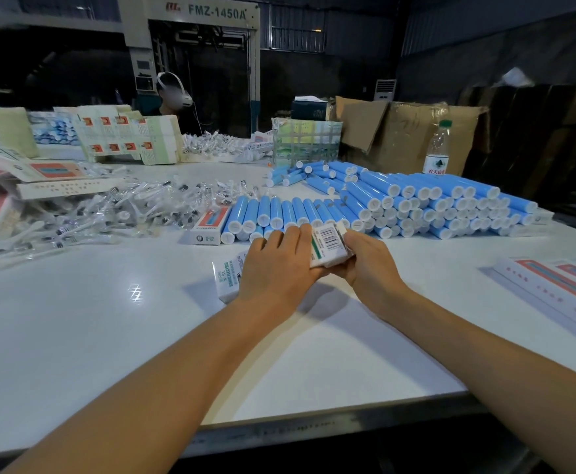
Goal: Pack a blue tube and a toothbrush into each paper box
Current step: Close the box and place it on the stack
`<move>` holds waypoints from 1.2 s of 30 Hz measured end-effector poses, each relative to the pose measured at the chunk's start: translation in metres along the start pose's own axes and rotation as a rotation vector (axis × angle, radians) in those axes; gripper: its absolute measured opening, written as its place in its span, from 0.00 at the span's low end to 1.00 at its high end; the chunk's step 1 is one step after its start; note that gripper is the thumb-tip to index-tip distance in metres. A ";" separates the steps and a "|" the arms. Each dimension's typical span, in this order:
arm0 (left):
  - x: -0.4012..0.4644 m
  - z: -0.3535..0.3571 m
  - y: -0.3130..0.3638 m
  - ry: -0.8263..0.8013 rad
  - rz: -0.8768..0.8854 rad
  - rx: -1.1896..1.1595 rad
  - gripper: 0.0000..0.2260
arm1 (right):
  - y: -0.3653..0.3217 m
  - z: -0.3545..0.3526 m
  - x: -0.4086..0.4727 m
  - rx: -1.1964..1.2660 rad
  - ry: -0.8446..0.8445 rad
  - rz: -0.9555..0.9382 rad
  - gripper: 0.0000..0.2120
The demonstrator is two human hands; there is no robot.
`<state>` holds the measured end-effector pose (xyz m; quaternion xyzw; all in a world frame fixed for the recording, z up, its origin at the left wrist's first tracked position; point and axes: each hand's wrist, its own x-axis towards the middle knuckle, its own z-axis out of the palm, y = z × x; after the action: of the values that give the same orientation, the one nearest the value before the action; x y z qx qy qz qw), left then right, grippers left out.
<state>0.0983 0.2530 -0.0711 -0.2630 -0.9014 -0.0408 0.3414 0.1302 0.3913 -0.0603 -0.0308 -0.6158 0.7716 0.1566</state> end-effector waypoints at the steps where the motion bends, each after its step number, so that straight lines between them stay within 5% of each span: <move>1: 0.000 -0.001 0.000 0.010 -0.001 -0.007 0.33 | -0.001 0.000 0.000 0.014 0.005 0.005 0.13; 18: -0.002 -0.005 -0.001 0.164 0.086 0.102 0.31 | -0.003 -0.001 -0.001 0.143 -0.171 0.061 0.14; 25: 0.000 0.001 -0.002 0.013 -0.005 0.052 0.34 | 0.002 -0.001 -0.008 -0.576 0.146 -0.354 0.05; 36: 0.000 0.003 -0.001 -0.067 -0.010 0.083 0.34 | 0.006 0.000 -0.010 -0.709 0.197 -0.453 0.08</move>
<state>0.0959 0.2525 -0.0737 -0.2451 -0.9146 0.0037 0.3216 0.1389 0.3871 -0.0673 -0.0204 -0.8161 0.4516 0.3599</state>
